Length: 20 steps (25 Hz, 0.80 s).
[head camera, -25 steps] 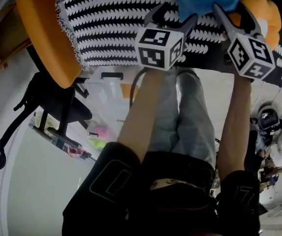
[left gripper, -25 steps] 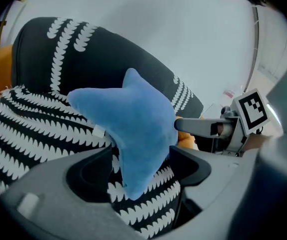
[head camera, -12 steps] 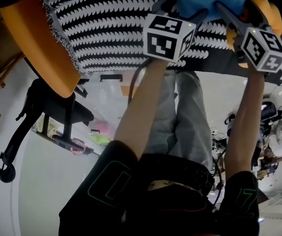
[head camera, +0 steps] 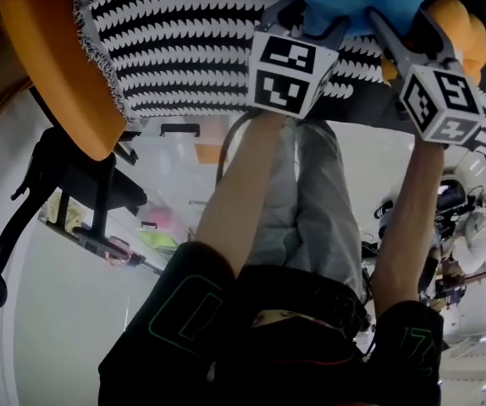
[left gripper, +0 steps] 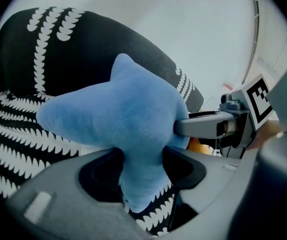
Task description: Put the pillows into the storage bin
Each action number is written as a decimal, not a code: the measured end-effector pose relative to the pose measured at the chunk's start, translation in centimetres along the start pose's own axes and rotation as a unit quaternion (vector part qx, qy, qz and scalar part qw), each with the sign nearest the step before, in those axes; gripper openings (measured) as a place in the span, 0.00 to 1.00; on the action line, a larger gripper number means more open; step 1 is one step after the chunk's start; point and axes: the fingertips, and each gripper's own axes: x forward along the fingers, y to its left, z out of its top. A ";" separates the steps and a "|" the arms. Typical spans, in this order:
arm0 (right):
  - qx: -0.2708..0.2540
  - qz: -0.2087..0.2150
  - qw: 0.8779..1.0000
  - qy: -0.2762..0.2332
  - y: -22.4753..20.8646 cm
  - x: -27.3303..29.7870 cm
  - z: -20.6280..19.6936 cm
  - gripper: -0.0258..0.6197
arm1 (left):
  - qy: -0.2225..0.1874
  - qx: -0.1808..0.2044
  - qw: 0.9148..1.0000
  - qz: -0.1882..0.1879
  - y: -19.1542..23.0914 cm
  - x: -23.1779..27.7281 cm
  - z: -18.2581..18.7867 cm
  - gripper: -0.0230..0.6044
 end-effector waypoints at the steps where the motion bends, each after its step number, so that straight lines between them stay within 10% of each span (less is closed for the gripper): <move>1: -0.007 0.004 1.000 0.001 0.5 -0.3 0.0 0.50 | -0.003 -0.003 1.000 0.005 -0.1 -0.4 -0.1 0.44; 20: -0.077 0.181 0.980 0.013 16.8 -7.4 -6.3 0.46 | -0.069 -0.086 0.977 0.181 -2.8 -18.5 -11.7 0.44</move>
